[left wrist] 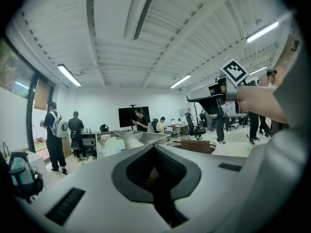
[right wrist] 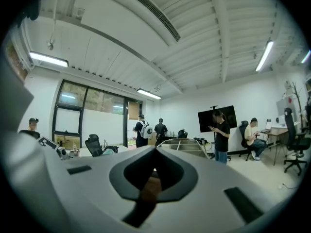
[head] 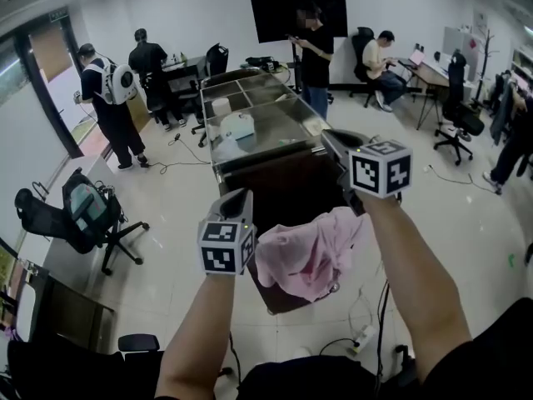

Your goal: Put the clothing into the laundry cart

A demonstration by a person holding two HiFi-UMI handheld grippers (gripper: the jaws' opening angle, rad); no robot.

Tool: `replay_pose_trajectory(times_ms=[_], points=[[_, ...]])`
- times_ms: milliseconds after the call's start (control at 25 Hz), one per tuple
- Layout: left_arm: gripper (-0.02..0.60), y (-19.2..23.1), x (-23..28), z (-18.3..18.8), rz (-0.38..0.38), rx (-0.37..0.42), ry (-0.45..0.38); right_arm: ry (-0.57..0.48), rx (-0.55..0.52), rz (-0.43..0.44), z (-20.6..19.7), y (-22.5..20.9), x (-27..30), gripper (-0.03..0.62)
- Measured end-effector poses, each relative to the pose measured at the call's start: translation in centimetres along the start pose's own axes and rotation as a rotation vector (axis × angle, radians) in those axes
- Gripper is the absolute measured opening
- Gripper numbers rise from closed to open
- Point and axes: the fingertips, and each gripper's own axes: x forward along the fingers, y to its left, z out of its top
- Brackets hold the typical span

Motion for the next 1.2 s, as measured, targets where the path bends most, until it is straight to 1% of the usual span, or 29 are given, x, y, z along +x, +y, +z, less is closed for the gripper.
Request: replay_pose_trajectory(times_ms=[120,240,360,600,760,1000,1200], points=[[-0.002,-0.7,-0.5,-0.3,-0.005,-0.031,-0.006,0.000,0.035,0.009,-1.1,0.2,-1.4,0.002],[-0.002,-2.0,-1.4,-0.2,-0.029,-0.038,-0.010,0.014,0.028,-0.008,-2.3,0.7,-3.2,0.002],[-0.002,-2.8,-2.9,-0.4,-0.044,-0.027,-0.009,0.022,0.025,-0.020,-3.9,1.8,-5.4,0.002],[-0.002,-3.6,-6.3,-2.4,-0.082,0.000,0.026,0.017,0.122,-0.077,-7.1,3.1,-9.4,0.002],[-0.002,-3.8,-8.9,-3.4,-0.107,-0.004,0.038,0.025,0.144,-0.117,-8.1,4.8,-12.0,0.002],[-0.002,-4.9,-12.4,-6.2,-0.156,0.002,0.065,0.059,0.157,-0.180,-11.5,7.9,-16.1,0.002],[-0.002,-6.0,-14.4,-9.4,-0.188,-0.030,0.091,0.104,0.186,-0.221,-15.6,9.9,-19.2,0.002]])
